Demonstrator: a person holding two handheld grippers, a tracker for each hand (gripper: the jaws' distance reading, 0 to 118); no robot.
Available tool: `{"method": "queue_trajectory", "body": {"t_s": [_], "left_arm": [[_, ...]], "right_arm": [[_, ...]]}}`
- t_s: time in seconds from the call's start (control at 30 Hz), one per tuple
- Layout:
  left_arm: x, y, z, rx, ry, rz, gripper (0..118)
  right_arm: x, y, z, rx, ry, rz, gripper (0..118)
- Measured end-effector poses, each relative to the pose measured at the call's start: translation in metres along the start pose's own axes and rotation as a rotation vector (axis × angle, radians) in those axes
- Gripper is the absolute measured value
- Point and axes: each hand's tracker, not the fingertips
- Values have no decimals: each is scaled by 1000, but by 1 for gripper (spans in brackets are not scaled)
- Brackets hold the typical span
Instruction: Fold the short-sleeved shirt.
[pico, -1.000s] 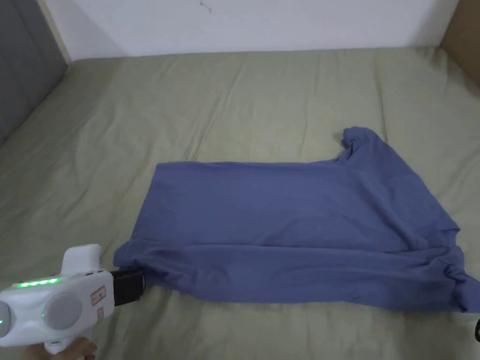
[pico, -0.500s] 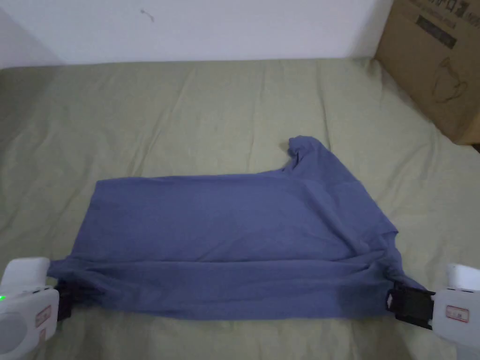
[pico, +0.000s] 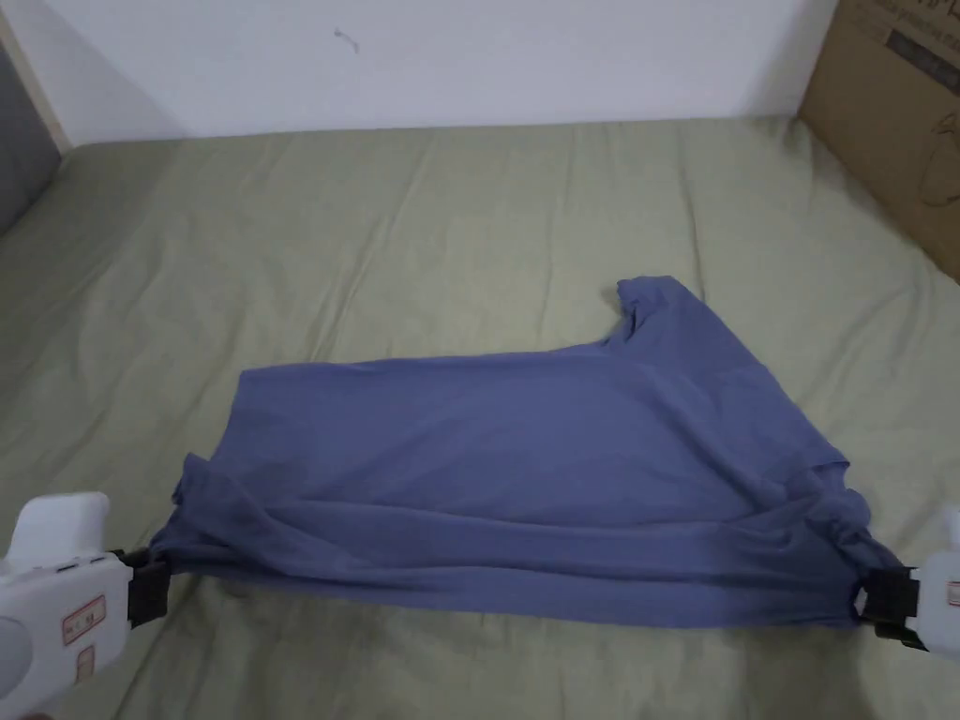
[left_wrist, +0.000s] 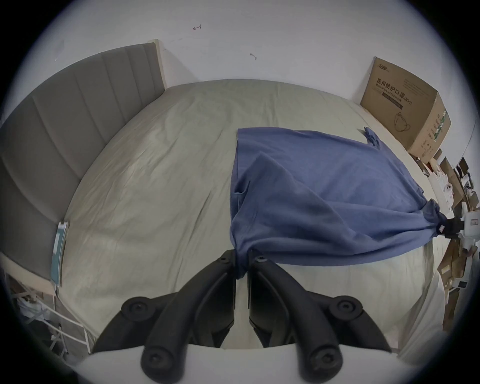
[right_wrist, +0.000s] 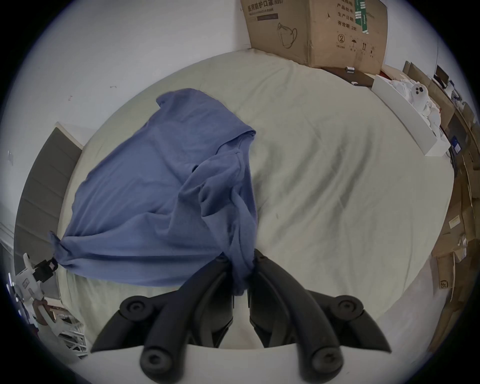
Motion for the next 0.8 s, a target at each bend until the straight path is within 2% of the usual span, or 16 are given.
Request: {"method": "queue_trajectory", "body": {"t_s": [0.13, 0.23, 0.27, 0.3, 0.33, 0.4, 0.43, 0.5, 0.57, 0.6, 0.63, 0.67, 0.7, 0.73, 0.8], "left_arm": [[-7, -35, 24, -35, -1, 29, 7], [-12, -74, 39, -77, 8, 68, 7], [-12, -86, 41, -100, 27, 49, 8], [-13, -98, 42, -123, 26, 32, 15], [-20, -105, 34, -121, 20, 33, 37], [-24, -115, 32, -117, -7, 64, 47], [-25, -112, 33, -119, 12, 92, 50], [-28, -104, 38, -85, 42, 123, 54], [-34, -88, 48, -17, 27, 150, 66], [-30, -76, 55, 0, 30, 149, 72], [-29, -67, 58, 33, 26, 150, 69], [-27, -57, 59, 70, 12, 145, 62], [-21, -45, 61, 94, -11, 145, 41], [-13, -36, 62, 106, -42, 147, 0], [0, -21, 49, 121, -83, 131, 0]], "right_arm": [[13, -25, 27, -23, -4, 31, 9], [24, -61, 38, -75, -6, 15, 10], [26, -73, 37, -89, -6, 38, 18], [27, -84, 34, -107, -14, 73, 35], [28, -91, 30, -100, -8, 82, 69], [29, -98, 25, -96, -16, 61, 82], [28, -96, 27, -107, -48, 42, 85], [22, -91, 44, -75, -35, 36, 86], [19, -76, 59, 8, -1, 48, 86], [14, -67, 65, 39, -17, 67, 85], [2, -59, 75, 70, -26, 90, 78], [-5, -50, 79, 105, -29, 112, 56], [-13, -41, 81, 124, -22, 132, 23], [-21, -33, 79, 127, -13, 147, 1], [-36, -19, 67, 141, -21, 114, 0]]}}
